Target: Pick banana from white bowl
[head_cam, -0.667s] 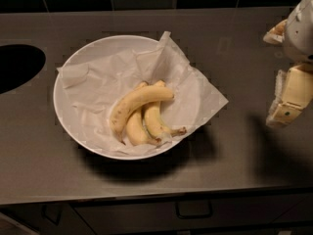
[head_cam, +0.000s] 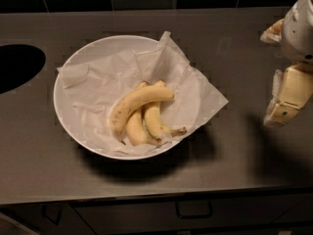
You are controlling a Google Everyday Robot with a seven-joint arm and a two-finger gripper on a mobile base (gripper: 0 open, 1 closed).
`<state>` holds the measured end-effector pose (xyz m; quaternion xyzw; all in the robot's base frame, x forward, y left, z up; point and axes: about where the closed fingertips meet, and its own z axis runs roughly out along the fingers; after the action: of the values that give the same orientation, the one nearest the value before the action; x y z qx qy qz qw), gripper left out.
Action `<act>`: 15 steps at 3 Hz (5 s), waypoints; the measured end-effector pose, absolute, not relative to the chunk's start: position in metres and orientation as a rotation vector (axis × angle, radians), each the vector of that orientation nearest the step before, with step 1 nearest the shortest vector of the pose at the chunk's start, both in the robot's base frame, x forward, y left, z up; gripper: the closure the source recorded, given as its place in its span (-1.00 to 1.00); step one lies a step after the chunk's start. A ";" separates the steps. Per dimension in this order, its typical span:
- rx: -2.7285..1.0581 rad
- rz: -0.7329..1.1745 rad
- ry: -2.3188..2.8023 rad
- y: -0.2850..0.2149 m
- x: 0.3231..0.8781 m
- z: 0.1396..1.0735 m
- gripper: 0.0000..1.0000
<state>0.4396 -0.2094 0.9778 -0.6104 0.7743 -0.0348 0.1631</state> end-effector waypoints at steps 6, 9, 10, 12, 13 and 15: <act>-2.178 0.107 1.836 -0.070 0.482 0.939 -1.00; -2.313 0.169 1.724 -0.030 0.500 0.924 -1.00; -2.312 0.168 1.718 -0.027 0.501 0.924 -1.00; -2.432 0.264 1.594 0.022 0.492 0.897 -0.63; -2.463 0.293 1.562 0.036 0.490 0.890 -0.46; -2.454 0.250 1.572 0.032 0.498 0.892 -0.36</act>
Offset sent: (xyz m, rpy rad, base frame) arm 0.0333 0.1061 -0.0332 0.0027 0.0706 0.3173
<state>0.4979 0.0317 0.8916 -0.8340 0.5343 0.0849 0.1082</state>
